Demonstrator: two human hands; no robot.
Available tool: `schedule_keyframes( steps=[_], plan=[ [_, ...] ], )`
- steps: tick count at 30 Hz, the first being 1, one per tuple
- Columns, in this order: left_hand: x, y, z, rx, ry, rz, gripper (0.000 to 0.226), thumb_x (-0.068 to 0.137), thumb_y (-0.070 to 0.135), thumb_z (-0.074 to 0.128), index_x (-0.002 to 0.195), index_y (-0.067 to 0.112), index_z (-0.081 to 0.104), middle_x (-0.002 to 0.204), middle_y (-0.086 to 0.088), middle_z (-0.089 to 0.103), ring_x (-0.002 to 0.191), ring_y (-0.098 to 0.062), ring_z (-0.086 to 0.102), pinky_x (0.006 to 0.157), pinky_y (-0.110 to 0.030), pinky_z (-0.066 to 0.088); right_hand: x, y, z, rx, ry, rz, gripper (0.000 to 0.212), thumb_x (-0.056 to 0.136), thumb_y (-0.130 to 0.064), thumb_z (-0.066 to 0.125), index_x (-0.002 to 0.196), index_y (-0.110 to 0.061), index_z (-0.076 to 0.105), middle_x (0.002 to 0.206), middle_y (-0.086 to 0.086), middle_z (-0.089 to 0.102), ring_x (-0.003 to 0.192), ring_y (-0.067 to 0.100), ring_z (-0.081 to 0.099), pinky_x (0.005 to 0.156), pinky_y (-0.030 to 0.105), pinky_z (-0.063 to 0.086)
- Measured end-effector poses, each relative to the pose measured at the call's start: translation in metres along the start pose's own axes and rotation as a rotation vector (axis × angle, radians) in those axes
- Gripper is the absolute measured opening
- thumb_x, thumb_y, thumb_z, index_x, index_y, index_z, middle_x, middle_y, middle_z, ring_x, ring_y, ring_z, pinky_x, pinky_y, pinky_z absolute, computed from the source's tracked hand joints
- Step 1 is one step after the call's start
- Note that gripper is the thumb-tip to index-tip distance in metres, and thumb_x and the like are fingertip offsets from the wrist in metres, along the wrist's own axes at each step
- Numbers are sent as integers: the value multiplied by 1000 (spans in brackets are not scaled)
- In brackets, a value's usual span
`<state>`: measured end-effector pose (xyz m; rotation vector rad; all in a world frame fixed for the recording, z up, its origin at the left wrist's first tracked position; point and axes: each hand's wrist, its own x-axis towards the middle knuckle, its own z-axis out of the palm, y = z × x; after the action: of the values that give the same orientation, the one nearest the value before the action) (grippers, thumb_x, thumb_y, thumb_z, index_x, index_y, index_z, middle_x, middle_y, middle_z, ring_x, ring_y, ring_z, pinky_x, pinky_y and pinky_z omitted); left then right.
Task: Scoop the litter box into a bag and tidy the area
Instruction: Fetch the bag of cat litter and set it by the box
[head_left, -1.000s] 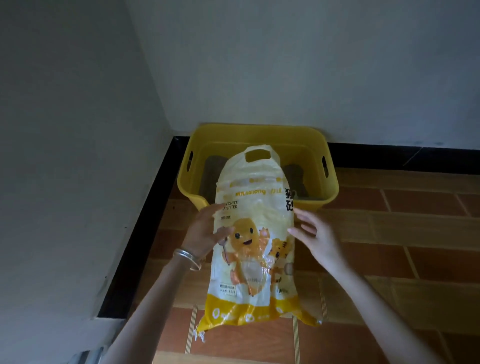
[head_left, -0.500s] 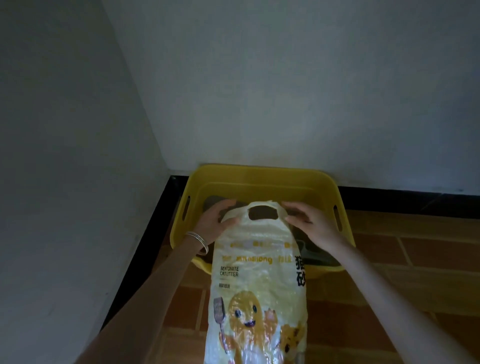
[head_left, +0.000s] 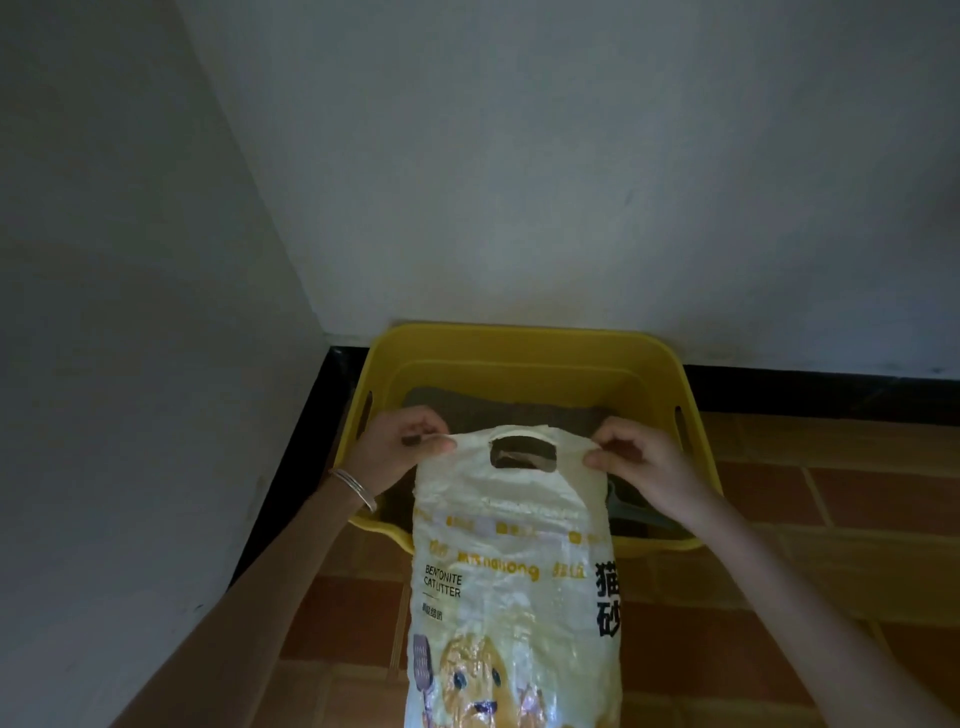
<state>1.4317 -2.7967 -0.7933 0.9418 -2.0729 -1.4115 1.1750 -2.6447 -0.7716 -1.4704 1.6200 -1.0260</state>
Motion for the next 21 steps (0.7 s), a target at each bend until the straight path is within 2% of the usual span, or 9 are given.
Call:
schedule_keyframes(
  steps=[3, 6, 8, 11, 16, 21],
  plan=[
    [-20, 17, -9, -25, -1, 60, 5, 67, 38, 71, 68, 36, 66, 72, 12, 66, 71, -1, 60, 69, -14, 46, -13, -15, -2, 10, 14, -99, 11, 76, -31, 70, 71, -27, 61, 79, -13, 60, 73, 3, 57, 65, 11, 43],
    [-36, 32, -21, 31, 19, 144, 7, 68, 41, 68, 73, 36, 67, 75, 9, 66, 71, -1, 59, 70, -12, 45, -25, -29, -7, -28, 54, -166, 29, 73, -53, 63, 72, -24, 62, 79, -9, 59, 72, 9, 57, 64, 16, 45],
    [-41, 46, -30, 60, 27, 194, 6, 70, 40, 68, 75, 37, 67, 74, 12, 65, 70, -2, 59, 70, -13, 44, -29, -40, -14, -56, 76, -194, 36, 74, -61, 59, 73, -25, 62, 79, -7, 59, 73, 10, 57, 65, 20, 46],
    [-43, 71, -42, 106, 39, 245, 5, 71, 39, 67, 76, 41, 66, 74, 18, 64, 71, 0, 59, 71, -12, 43, -29, -61, -25, -121, 108, -254, 43, 74, -62, 58, 73, -19, 64, 79, -5, 58, 72, 10, 57, 66, 20, 46],
    [-49, 106, -57, 147, 51, 294, 9, 68, 41, 68, 77, 44, 67, 79, 17, 65, 73, -3, 60, 72, -16, 46, -32, -94, -40, -249, 105, -316, 34, 77, -63, 54, 77, -30, 61, 78, -8, 57, 73, 9, 57, 67, 22, 47],
    [-60, 127, -67, 233, 72, 329, 7, 67, 44, 68, 73, 43, 66, 80, 10, 64, 72, -9, 59, 70, -27, 48, -41, -116, -48, -365, 96, -405, 39, 82, -57, 52, 79, -21, 66, 79, -12, 58, 74, 3, 56, 68, 12, 43]
  ],
)
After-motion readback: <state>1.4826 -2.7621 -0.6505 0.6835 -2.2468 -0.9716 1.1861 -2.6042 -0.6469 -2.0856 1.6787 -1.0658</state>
